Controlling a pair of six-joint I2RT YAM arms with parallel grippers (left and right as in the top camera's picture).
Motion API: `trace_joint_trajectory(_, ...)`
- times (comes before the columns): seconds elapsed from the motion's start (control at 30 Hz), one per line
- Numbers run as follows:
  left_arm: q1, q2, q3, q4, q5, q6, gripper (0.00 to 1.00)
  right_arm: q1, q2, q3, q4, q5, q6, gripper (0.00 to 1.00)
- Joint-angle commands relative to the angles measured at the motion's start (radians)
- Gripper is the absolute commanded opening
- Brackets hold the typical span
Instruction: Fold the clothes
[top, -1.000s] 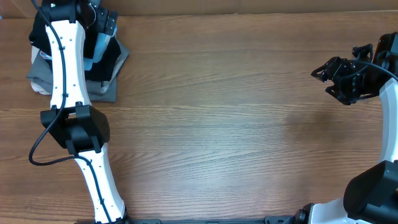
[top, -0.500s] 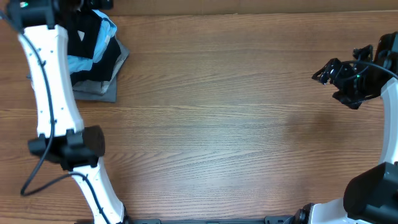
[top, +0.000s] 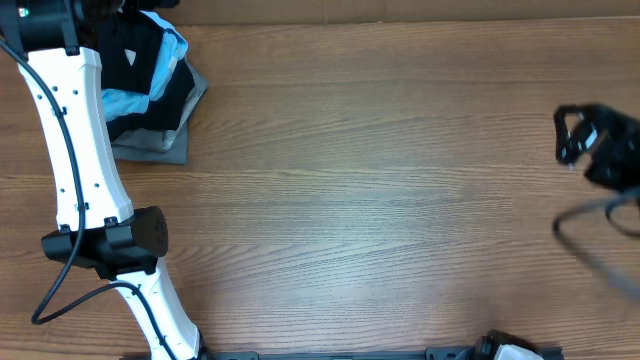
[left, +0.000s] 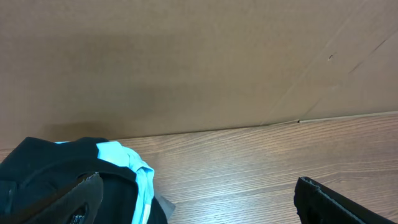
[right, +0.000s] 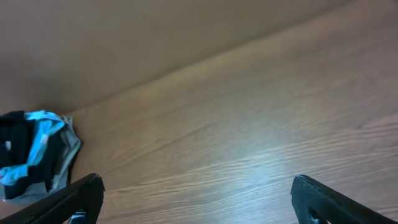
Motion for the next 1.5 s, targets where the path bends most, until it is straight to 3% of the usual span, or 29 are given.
trace_joint_trajectory(0.0,0.003,0.007,-0.002,0.0,0.017,-0.01,1.0,0.004,-0.043,0.006,-0.024,0.011,-0.013,1.0)
trace_joint_trajectory(0.2,0.003,0.007,-0.002,0.0,0.017,-0.01,1.0,0.004,-0.109,0.005,-0.147,0.054,-0.163,1.0)
trace_joint_trajectory(0.33,0.003,0.007,-0.002,0.0,0.017,-0.01,1.0,0.021,-0.152,-0.042,-0.106,0.01,-0.177,1.0)
trace_joint_trajectory(0.47,0.002,0.007,-0.002,0.0,0.017,-0.01,1.0,0.135,-0.28,-0.248,0.139,0.0,-0.177,1.0)
trace_joint_trajectory(0.57,0.003,0.007,-0.002,0.0,0.017,-0.01,1.0,0.215,-0.449,-0.564,0.448,0.002,-0.161,1.0)
trace_joint_trajectory(0.8,0.003,0.007,-0.002,0.0,0.017,-0.01,1.0,0.315,-0.715,-1.099,0.946,0.003,-0.156,1.0)
trace_joint_trajectory(0.97,0.003,0.007,-0.002,0.0,0.017,-0.01,1.0,0.333,-0.872,-1.404,1.224,0.06,-0.029,1.0)
trace_joint_trajectory(1.13,0.003,0.007,-0.002,0.0,0.017,-0.01,1.0,0.338,-0.966,-1.602,1.349,0.118,0.046,1.0)
trace_joint_trajectory(1.47,0.003,0.007,-0.002,0.0,0.017,-0.01,1.0,0.353,-1.094,-1.809,1.355,0.212,0.045,1.0)
